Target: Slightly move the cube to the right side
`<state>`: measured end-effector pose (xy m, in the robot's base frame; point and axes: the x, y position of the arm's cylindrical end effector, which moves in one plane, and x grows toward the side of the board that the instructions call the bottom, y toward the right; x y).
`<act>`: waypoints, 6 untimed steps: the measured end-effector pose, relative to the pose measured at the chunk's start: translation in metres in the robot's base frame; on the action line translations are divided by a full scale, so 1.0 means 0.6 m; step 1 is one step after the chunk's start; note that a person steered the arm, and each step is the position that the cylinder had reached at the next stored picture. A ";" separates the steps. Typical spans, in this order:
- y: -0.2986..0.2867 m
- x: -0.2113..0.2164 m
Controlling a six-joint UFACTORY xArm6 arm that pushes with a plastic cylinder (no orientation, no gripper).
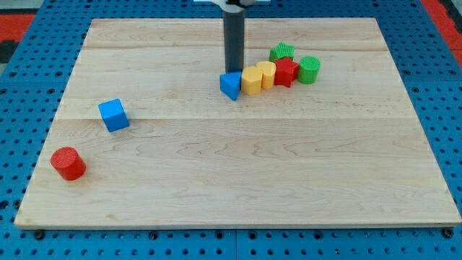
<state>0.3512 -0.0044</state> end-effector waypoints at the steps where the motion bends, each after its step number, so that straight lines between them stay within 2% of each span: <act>1: -0.171 -0.007; 2: -0.337 0.070; 3: -0.418 0.104; 4: -0.336 0.151; 5: -0.305 0.155; 6: -0.331 0.193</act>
